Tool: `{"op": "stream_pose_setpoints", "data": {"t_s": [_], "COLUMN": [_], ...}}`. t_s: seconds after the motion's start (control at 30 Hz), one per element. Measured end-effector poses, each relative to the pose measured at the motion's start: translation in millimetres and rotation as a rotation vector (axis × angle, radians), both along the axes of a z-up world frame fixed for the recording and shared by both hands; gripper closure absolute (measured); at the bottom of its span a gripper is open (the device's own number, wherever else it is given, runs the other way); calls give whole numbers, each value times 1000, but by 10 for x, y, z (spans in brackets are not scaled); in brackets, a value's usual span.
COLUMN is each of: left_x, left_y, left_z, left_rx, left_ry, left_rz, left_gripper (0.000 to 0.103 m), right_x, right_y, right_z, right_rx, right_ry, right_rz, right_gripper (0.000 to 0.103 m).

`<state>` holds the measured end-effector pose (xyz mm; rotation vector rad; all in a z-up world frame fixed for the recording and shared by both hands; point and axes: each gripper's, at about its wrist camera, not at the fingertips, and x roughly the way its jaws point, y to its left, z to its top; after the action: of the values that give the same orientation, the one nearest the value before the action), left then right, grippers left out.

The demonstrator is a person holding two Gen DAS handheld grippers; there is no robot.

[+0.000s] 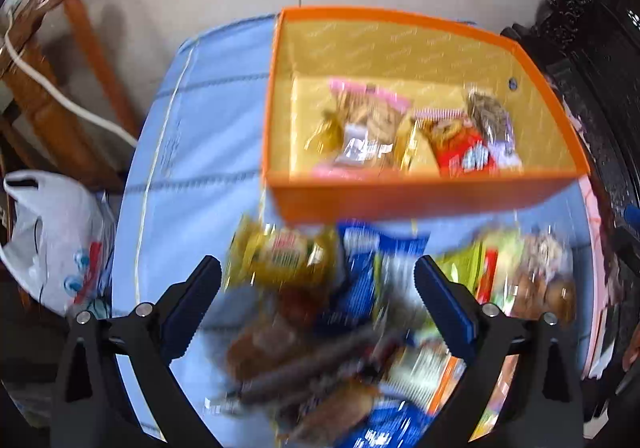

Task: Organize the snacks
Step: 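Grasp the breadstick pack with left tool while right tool grasps WEIDAN crackers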

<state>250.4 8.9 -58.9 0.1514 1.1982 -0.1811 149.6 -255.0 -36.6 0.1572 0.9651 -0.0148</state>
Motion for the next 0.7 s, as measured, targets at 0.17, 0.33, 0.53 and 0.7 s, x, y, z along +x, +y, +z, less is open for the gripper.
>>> {"op": "stream_pose_setpoints", "data": {"t_s": [0.17,0.33,0.53,0.7], "left_x": [-409,-783,-1065,-1148], "left_y": [232,462,454,340], "left_z": [-160,-379,-555,-662], "left_rx": [3,5,17,35], "left_ry": [40,96,126,122], "left_rz": [-17,-22,-112,-173], "left_gripper": [8,8,8,8], "right_x": [-397,-805,-1130,-1282], "right_y": [204,475,698,707], "right_z": [-222,-386,-535,-573], "right_rx": [-46,-48,-40,20], "right_ry": [75,106,143,143], "right_rz": [7,39,46,8], "right_gripper": [4,4,4,4]}}
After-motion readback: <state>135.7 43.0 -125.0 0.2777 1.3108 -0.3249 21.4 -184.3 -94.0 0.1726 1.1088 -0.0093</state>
